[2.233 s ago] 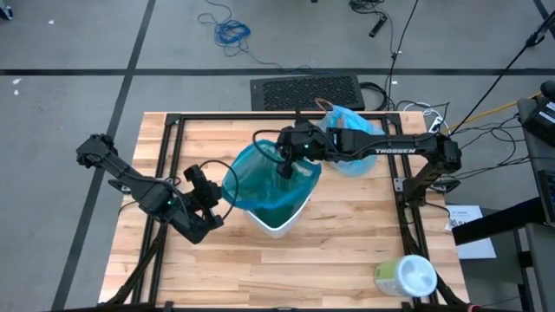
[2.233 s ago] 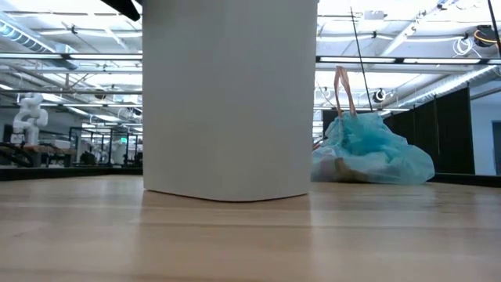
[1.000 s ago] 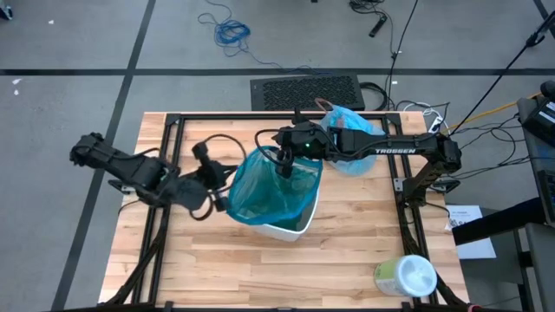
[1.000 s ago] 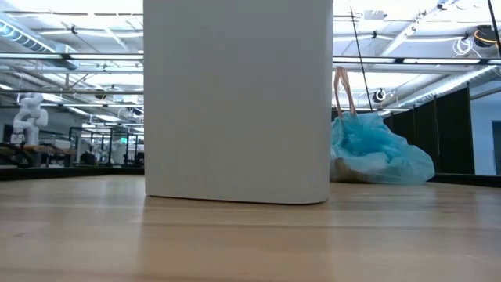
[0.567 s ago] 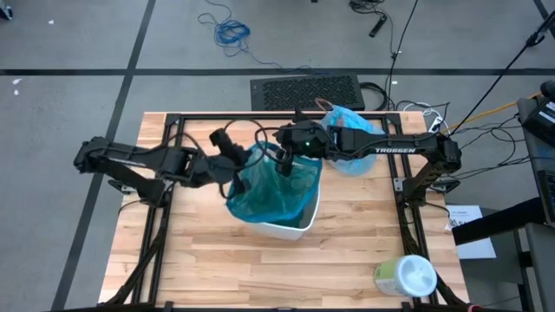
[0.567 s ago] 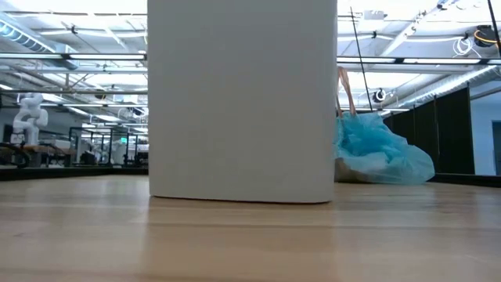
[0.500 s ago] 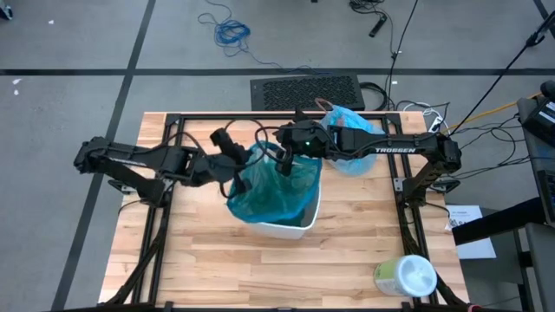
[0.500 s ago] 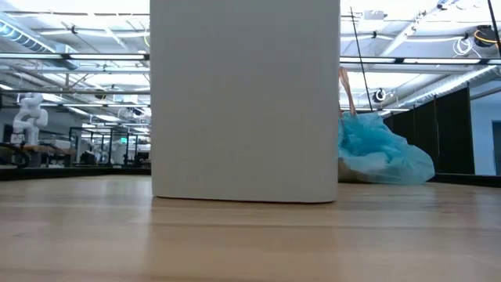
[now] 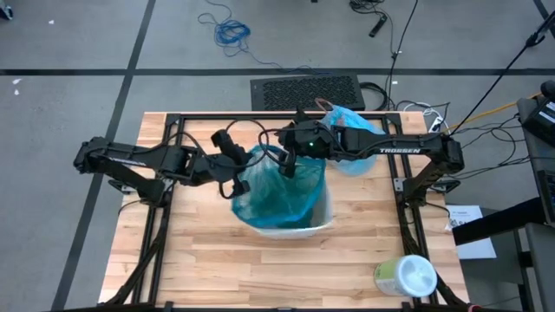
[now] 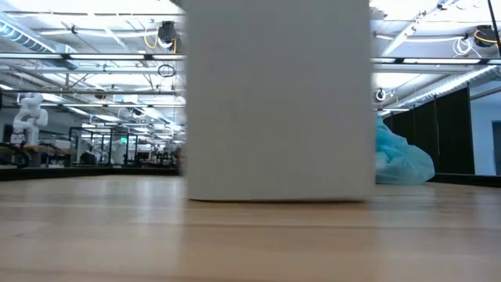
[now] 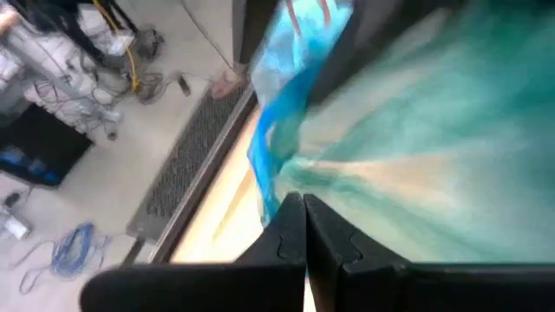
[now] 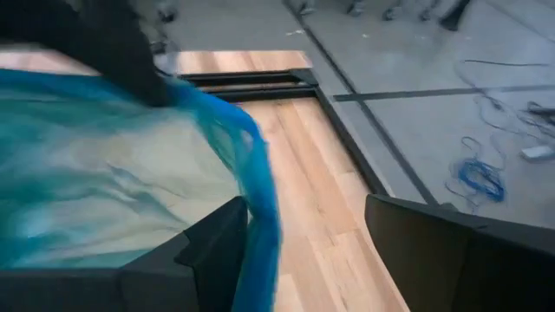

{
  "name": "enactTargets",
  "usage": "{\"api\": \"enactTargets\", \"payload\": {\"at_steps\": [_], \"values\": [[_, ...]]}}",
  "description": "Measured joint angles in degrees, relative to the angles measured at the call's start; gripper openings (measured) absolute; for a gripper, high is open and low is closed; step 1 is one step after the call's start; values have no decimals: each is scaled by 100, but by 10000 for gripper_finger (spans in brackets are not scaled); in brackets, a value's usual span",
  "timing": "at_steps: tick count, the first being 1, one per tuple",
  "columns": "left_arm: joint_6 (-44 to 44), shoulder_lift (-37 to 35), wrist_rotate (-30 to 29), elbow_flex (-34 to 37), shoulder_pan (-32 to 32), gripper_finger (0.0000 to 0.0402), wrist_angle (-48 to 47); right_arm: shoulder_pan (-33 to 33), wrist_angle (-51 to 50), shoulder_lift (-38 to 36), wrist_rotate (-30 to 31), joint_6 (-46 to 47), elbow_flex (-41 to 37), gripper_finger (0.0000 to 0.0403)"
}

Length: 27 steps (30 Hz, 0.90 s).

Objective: Place trash/remove bag and relplace
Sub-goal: Insert a blue trash bag into the trash bin

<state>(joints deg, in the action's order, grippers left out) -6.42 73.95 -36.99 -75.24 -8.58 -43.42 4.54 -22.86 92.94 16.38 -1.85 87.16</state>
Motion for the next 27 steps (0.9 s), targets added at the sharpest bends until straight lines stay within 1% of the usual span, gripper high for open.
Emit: {"api": "enactTargets", "payload": {"at_steps": [2, 5, 10, 15, 20, 27], "values": [[12, 19, 114, 19, 0, 0, -16, -40, -44, -19, -72, -107, 118, 232], [-78, 15, 122, 57, 0, 0, -29, -105, -147, -43, -62, -175, 261, 232], [-182, 13, 148, 68, -17, 0, -38, -204, -268, -76, 115, -333, 426, 232], [-203, 11, 265, 68, -47, 0, 66, -227, -403, -104, 150, -400, 432, 232], [-223, 11, 279, 68, -192, 0, 127, -258, -555, -103, 175, -429, 432, 232], [-172, 11, 292, 68, -446, 0, 482, -455, -619, -228, 180, -485, 428, 231]]}}
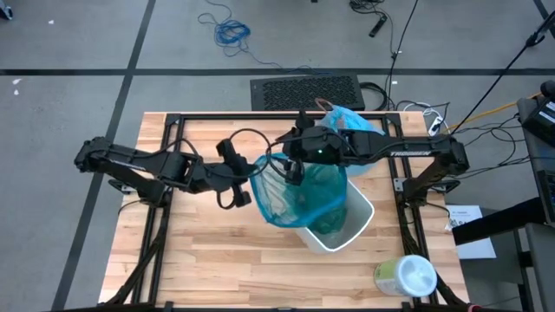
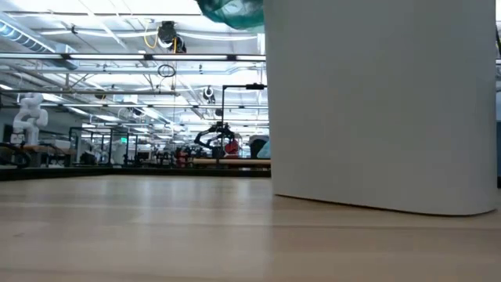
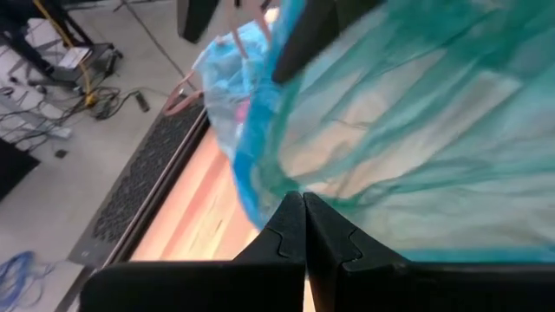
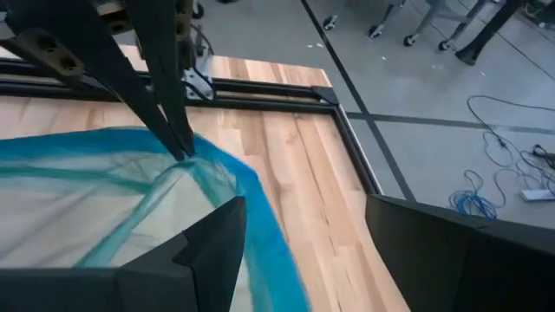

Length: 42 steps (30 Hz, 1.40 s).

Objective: Place trash/remove bag and relplace
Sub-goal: Insert a blue trash bag into the trash bin

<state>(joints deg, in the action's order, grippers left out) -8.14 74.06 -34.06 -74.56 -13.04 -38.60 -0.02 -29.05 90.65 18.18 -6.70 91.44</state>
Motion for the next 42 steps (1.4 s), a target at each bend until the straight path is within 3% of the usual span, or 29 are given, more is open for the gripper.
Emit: {"api": "enactTargets", "payload": {"at_steps": [9, 18, 24, 31, 42], "values": [[190, -2, 556, 0, -136, 0, 529, -563, -607, -753, 488, 144, 0, 231], [453, 99, 1637, -4, -147, 0, 1455, -1738, -1904, -1447, 452, 1348, 0, 231], [550, 609, 2138, -7, -147, 0, 1958, -2525, -2894, -1514, 1045, 2402, 0, 231], [605, 1034, 2671, -11, -197, 0, 2828, -3180, -3624, -1517, 1083, 3389, 0, 231], [759, 992, 2812, -173, -354, 0, 3299, -3696, -4550, -1517, 1035, 4868, 0, 231]]}}
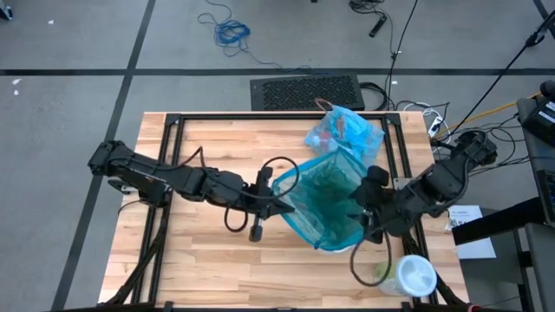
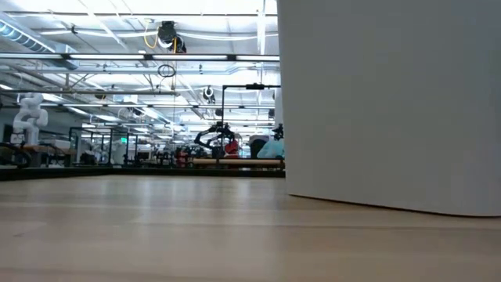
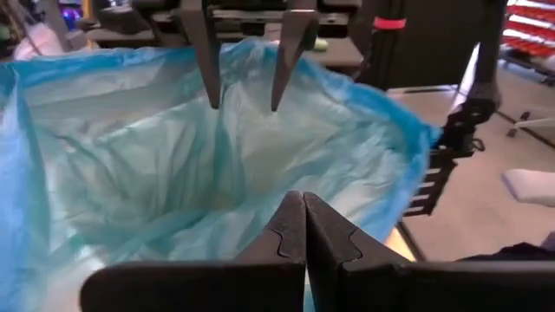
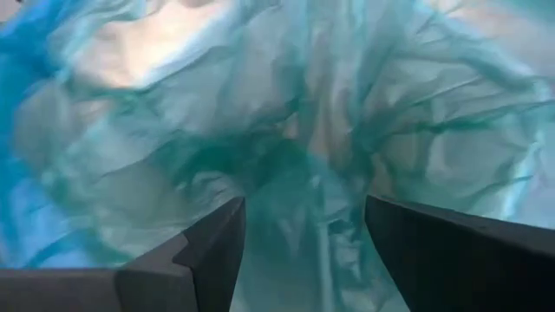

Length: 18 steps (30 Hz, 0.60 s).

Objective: Place trash/remove bag and relplace
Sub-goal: Insert a blue trash bag into the trash bin

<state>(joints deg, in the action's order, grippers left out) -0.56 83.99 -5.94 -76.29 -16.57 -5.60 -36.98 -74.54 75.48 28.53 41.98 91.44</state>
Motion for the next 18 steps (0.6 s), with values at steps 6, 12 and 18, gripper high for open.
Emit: {"api": "enactTargets", "payload": {"at_steps": [6, 12, 18], "values": [[-9, 67, 299, -7, -91, 0, 316, -435, -323, -1, -50, 844, 0, 231], [-12, 432, 741, -7, -149, 0, 775, -883, -537, 0, -295, 1708, 0, 230], [-3, 716, 947, -100, -147, 0, 941, -1182, -538, 0, -126, 1832, 0, 203]]}}
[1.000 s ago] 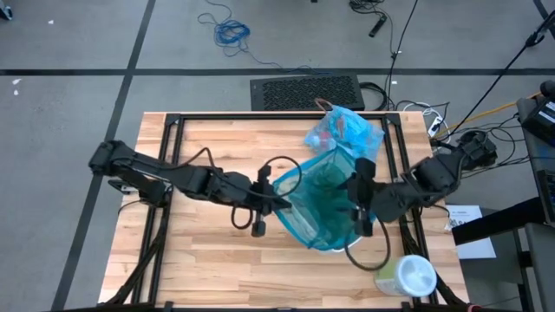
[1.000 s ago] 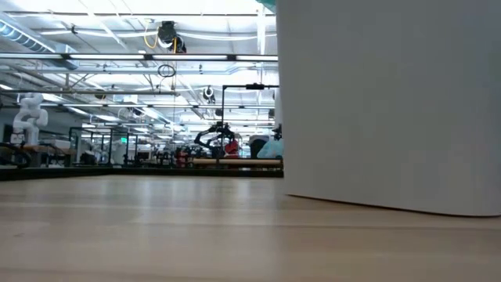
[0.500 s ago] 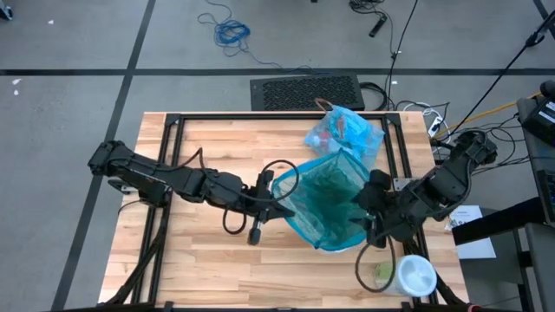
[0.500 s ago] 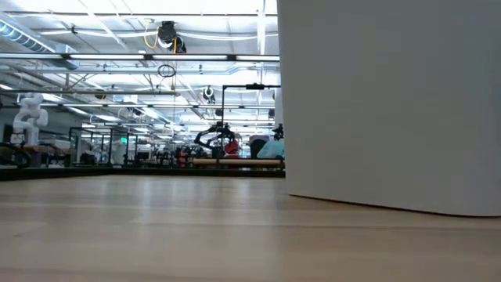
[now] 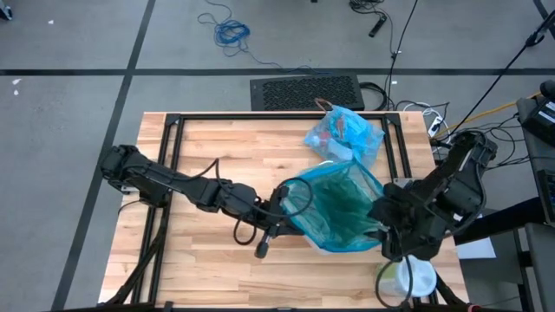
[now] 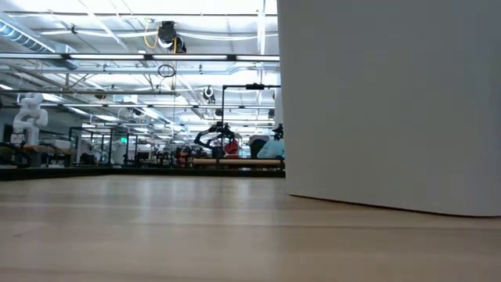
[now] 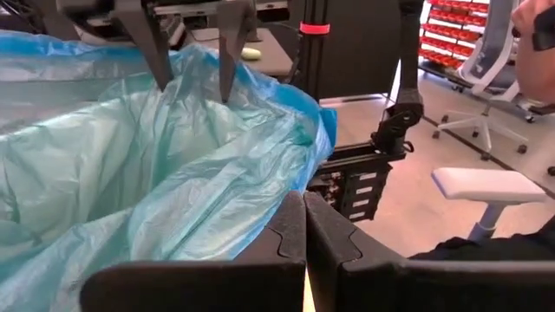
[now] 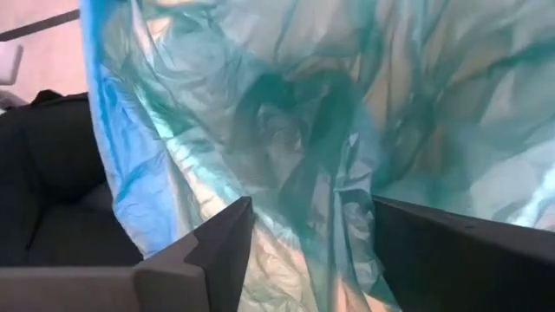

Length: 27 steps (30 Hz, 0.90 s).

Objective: Place trash/remove bag and relplace
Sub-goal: Insert a blue trash bag into the trash bin

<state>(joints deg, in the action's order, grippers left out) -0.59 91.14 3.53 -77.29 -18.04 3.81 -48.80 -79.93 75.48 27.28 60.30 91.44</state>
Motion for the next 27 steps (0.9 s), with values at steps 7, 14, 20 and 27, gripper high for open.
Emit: {"api": "enactTargets", "payload": {"at_steps": [7, 14, 20, 27], "values": [[100, -49, 2, -95, 0, 0, 18, 116, 154, 0, 1063, -817, 0, 165], [112, -51, 2, -95, 3, 0, -1, 433, 838, -20, 1268, -1706, 0, 211], [147, -101, 4, -302, 106, 0, 101, 318, 1510, -160, 549, -2537, 0, 195], [135, 448, 517, -940, 423, 0, -208, 188, 1537, 37, 740, -2822, 0, 15]]}}
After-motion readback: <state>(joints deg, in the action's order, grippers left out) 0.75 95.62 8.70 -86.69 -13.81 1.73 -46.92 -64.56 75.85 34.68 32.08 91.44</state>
